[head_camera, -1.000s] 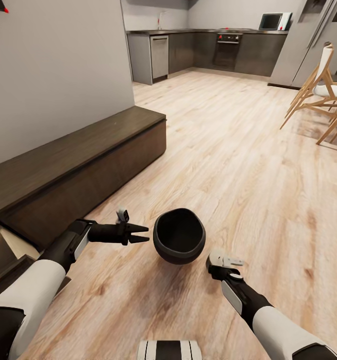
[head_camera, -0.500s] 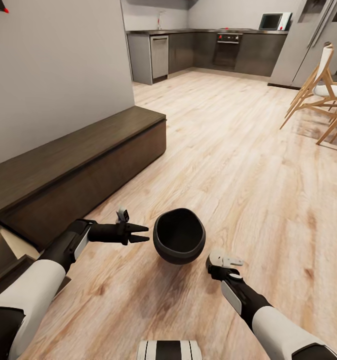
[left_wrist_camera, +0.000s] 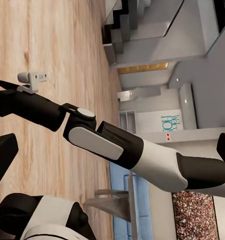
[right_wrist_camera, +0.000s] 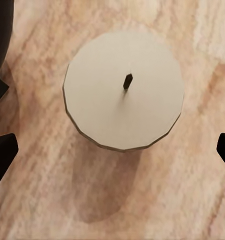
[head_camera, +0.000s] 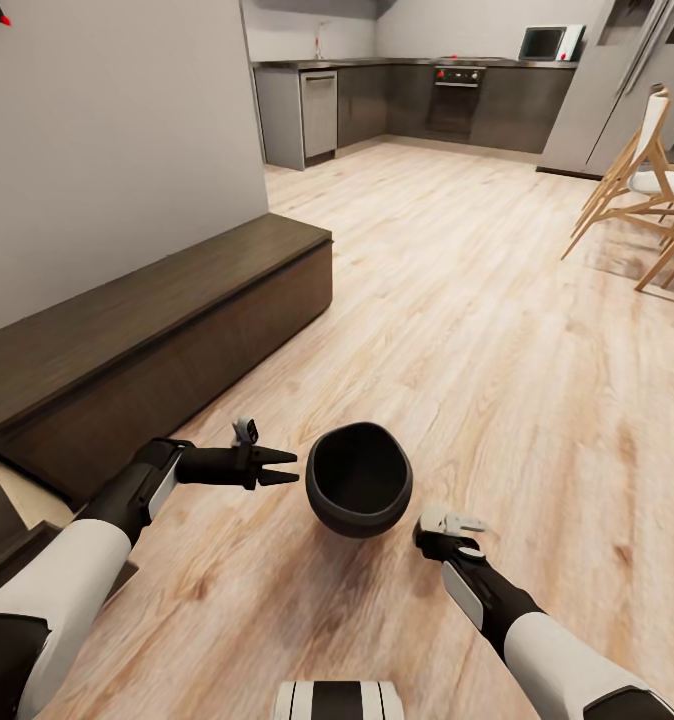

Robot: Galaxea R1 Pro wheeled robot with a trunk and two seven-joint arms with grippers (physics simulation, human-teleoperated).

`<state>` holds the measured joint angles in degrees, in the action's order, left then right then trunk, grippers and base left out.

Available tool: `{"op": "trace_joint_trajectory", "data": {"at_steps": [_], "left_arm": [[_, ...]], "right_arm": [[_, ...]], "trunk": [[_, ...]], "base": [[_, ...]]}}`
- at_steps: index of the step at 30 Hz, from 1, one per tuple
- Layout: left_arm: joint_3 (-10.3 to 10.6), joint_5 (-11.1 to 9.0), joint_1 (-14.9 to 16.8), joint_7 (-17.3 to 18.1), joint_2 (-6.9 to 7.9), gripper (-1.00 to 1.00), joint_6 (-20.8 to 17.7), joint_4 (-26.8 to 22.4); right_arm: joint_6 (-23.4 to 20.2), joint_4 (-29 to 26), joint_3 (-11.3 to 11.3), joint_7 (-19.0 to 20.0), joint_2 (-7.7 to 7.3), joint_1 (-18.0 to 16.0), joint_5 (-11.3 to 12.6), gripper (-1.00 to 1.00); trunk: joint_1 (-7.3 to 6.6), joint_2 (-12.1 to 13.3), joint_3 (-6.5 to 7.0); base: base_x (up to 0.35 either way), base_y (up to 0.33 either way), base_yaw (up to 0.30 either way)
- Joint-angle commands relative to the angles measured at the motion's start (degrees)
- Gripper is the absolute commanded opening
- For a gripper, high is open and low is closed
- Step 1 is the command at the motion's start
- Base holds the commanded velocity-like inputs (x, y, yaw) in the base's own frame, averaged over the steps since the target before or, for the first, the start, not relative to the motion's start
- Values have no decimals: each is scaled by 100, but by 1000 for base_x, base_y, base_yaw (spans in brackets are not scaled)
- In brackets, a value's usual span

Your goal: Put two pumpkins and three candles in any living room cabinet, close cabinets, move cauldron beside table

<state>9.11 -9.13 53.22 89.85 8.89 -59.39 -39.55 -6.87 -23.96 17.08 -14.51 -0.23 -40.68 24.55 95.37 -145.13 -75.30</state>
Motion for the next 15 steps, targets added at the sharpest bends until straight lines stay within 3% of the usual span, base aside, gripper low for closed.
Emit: {"op": "trace_joint_trajectory", "data": {"at_steps": [1,15], "left_arm": [[29,-27,4,16,7,100,-61,0],[29,-27,4,16,7,100,-61,-8]], "right_arm": [[-34,-12,32,-43,-3,-2,17,100],[-35,-12,32,-43,-3,-2,15,100]], "trunk": [[-1,-2,-4],[-1,-2,-4]], "base": [[36,0,0],[90,6,0]]}}
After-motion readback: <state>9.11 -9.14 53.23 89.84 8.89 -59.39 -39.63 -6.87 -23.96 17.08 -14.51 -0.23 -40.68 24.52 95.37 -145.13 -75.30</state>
